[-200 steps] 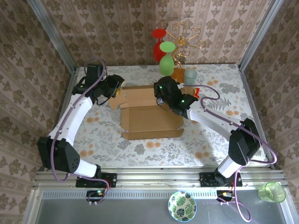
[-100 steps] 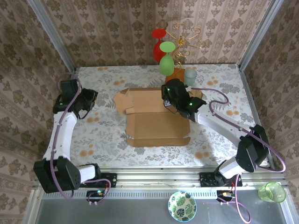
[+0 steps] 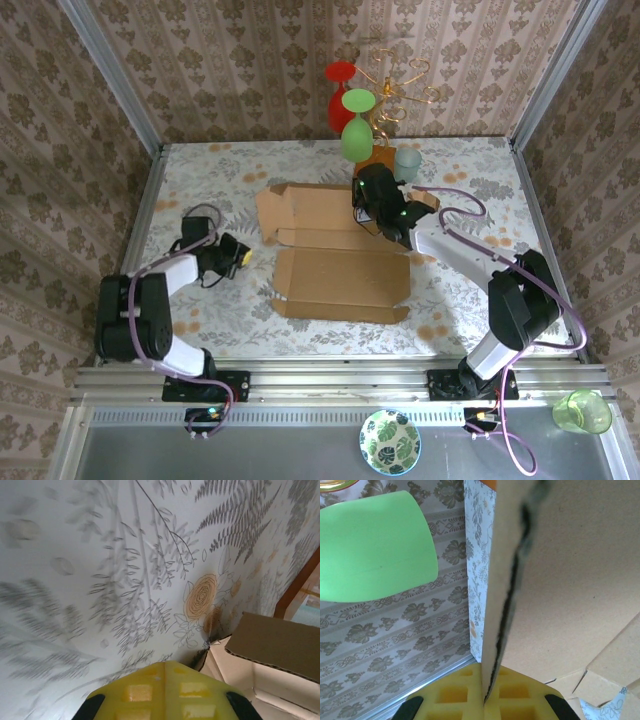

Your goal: Fold the paper box

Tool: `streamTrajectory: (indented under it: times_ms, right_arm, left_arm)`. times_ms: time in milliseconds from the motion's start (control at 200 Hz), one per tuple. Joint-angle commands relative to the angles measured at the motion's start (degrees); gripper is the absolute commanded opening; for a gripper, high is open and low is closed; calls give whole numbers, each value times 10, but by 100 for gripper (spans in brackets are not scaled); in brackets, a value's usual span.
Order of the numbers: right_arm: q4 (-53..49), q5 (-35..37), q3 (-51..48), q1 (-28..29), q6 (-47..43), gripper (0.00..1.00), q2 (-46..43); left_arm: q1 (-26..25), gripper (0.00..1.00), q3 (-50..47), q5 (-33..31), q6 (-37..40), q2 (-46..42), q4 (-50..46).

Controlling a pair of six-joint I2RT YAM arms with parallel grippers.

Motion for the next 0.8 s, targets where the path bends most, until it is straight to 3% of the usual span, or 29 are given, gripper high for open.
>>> streamTrajectory:
  times_ms: [0, 250, 400, 475, 555, 620, 715, 795]
  right_arm:
    - [-7, 1, 18, -7, -5, 0, 13]
    - [6, -6, 10, -14, -1, 0, 19]
    - [24, -14, 1, -22, -8, 0, 19]
    - [31, -18, -5, -26, -15, 0, 15]
    - [43, -18, -14, -29, -23, 0, 12]
    - [60, -24, -21, -29, -31, 0, 14]
    - [89, -31, -32, -30, -44, 0, 17]
    - [98, -35, -39, -30, -44, 0, 19]
  left_arm:
    - [-37, 1, 8, 21, -37, 30, 124]
    - [-82, 4, -7, -24, -85, 65, 206]
    - [-91, 0, -12, -30, -118, 53, 248]
    - [-96, 0, -6, -55, -106, -10, 178]
    - [-97, 19, 24, -88, -57, -84, 39]
    - [-96, 25, 43, -102, -15, -122, -42]
    - [-94, 25, 64, -95, 28, -136, -118]
    - [-102, 23, 64, -80, 39, -136, -125]
